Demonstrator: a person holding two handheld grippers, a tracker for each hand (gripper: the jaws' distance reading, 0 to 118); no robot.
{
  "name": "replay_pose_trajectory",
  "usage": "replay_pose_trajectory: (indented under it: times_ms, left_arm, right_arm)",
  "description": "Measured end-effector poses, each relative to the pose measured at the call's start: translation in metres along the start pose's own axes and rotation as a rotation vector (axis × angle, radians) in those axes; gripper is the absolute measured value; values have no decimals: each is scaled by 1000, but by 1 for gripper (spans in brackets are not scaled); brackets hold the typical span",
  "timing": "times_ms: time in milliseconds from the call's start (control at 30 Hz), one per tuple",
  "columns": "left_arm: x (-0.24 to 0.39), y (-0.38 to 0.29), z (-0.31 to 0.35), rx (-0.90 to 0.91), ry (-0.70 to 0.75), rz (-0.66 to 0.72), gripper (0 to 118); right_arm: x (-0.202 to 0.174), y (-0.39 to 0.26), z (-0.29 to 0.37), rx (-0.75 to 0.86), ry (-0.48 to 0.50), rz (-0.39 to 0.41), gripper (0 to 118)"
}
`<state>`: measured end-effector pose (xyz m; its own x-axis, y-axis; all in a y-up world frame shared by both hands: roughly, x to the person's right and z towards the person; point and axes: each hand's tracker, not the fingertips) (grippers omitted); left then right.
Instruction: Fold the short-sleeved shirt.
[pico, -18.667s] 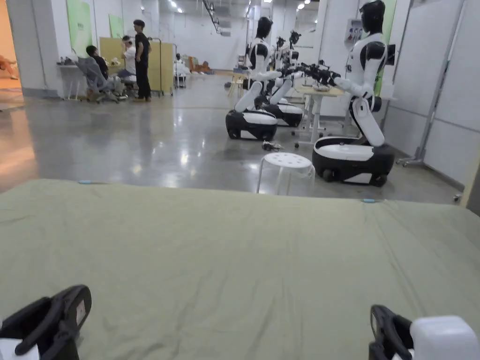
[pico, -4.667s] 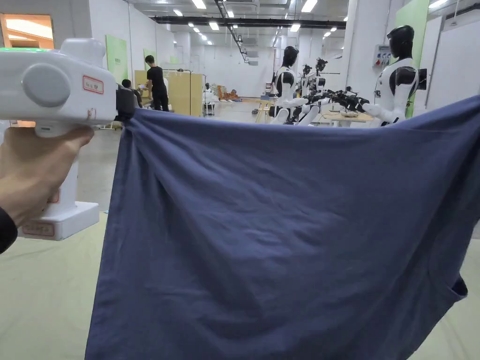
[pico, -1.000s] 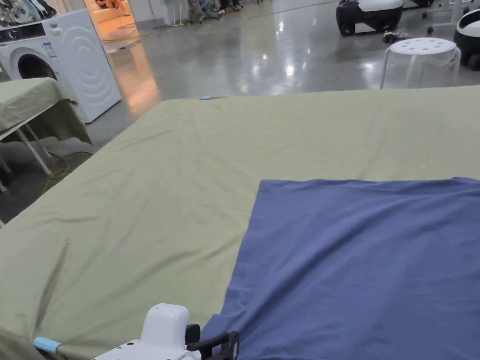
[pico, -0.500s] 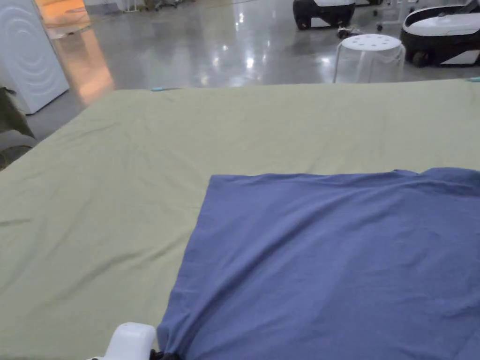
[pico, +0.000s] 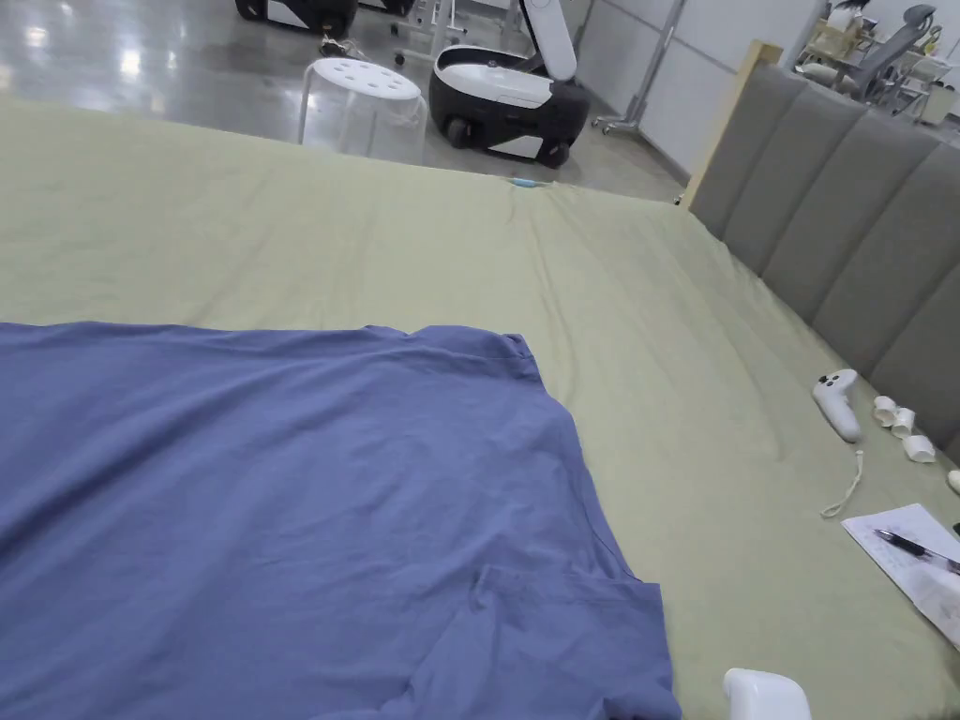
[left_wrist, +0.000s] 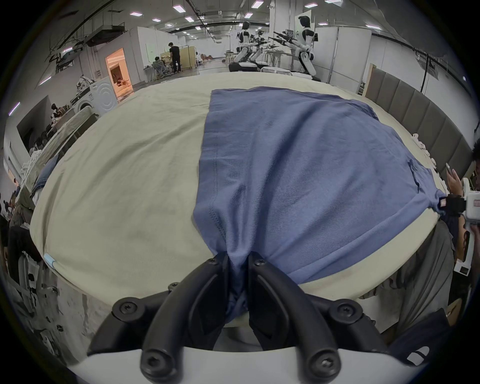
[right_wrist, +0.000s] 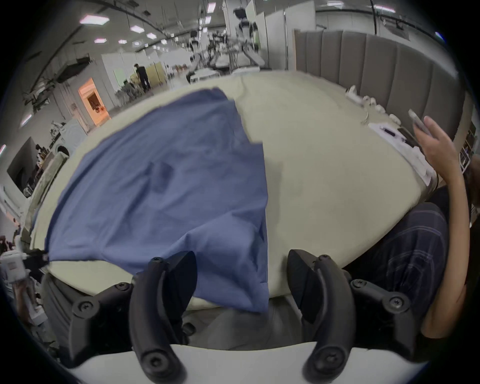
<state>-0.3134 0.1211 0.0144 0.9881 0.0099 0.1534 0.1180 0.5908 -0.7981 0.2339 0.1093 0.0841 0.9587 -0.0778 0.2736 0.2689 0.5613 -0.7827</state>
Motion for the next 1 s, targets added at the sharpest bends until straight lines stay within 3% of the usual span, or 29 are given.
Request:
replay_pose_trajectory:
  times_ms: [33, 67, 100, 133, 167, 267, 400, 533, 733, 900, 967, 1000]
  left_arm:
    - [1, 0, 1, -1, 0, 1, 12]
    - [2, 0, 1, 0, 2, 1, 12]
    - [2, 0, 1, 1, 4, 0, 12]
    - [3, 0, 2, 3, 6, 0, 12]
    - [4, 0, 2, 5, 9, -2, 12]
    - [5, -1, 9, 19, 10, -9, 11]
    - [8, 17, 45, 175, 5, 1, 11]
    - [-11, 80, 44, 266, -71, 38, 11]
    - [-32, 170, -33, 246, -35, -22, 11]
    - [-52, 196, -107, 151, -100, 122, 11]
    - [-57, 195, -119, 148, -97, 184, 22]
    - [-60, 193, -120, 171, -117, 209, 44]
  right_arm:
    - [-6, 0, 1, 29, -45, 41, 66]
    - [-14, 2, 7, 35, -68, 96, 52]
    - [-19, 3, 9, 22, -63, 137, 24]
    - [-23, 4, 10, 19, -4, 135, 10]
    - [-27, 2, 11, 16, 33, 124, 10]
    - [-42, 1, 12, 43, -62, 215, 9]
    - [-51, 19, 48, 223, -37, 218, 9]
    - [-56, 84, 49, 320, 10, 235, 9]
    - [-61, 186, -32, 325, 60, 152, 9]
    - [-73, 209, -101, 219, 42, 133, 9]
    - [-71, 208, -121, 196, 18, 136, 9]
    - [-70, 204, -125, 201, 19, 136, 20]
